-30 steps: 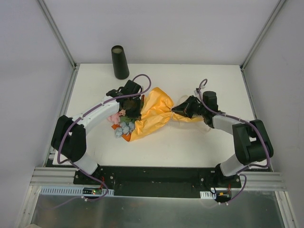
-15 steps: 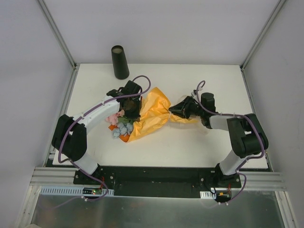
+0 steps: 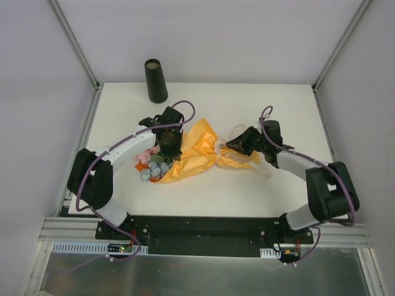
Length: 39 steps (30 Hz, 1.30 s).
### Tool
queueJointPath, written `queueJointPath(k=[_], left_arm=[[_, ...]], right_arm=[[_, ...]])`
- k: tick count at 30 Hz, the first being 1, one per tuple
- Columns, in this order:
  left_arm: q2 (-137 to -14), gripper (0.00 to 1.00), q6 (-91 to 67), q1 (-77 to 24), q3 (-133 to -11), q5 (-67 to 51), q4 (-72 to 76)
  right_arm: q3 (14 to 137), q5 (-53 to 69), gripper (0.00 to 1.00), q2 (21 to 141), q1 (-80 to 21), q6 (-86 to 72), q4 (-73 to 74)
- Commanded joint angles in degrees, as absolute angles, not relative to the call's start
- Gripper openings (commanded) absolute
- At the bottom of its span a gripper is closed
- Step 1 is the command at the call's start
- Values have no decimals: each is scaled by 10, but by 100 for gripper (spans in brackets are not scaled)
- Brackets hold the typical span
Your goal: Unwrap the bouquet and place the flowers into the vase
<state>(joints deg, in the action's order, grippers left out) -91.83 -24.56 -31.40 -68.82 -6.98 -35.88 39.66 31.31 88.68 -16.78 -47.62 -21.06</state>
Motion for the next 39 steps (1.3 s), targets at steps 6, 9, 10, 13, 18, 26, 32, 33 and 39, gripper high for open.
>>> queueJointPath(k=[6,9,10,13,18,26,32,33,39], left_arm=[[-903,1,-258,-309,-683,-69,-374],[-901,1,-261,-309,-682,-70,-374],[-902,2,-262,-309,-682,-71,-374],[-898,2,-264,-309,-679,-74,-374],[-897,2,-263,-309,-679,-76,-374],[-899,3,-265,-310,-679,-77,-374],[-902,3,-265,-310,-677,-81,-372],[-902,3,-265,-310,-676,-82,-371],[-901,4,-265,-310,-678,-80,-371]], right_arm=[[475,144,24,772,-200,-351,17],[468,146,26,781,-221,-376,17],[466,147,27,787,-228,-382,9],[461,148,27,807,-244,-395,3],[472,155,27,848,-266,-404,-28],[493,130,27,890,-279,-401,-24],[506,131,27,918,-293,-401,-22],[509,133,27,923,-294,-402,-22],[525,111,12,929,-297,-392,-4]])
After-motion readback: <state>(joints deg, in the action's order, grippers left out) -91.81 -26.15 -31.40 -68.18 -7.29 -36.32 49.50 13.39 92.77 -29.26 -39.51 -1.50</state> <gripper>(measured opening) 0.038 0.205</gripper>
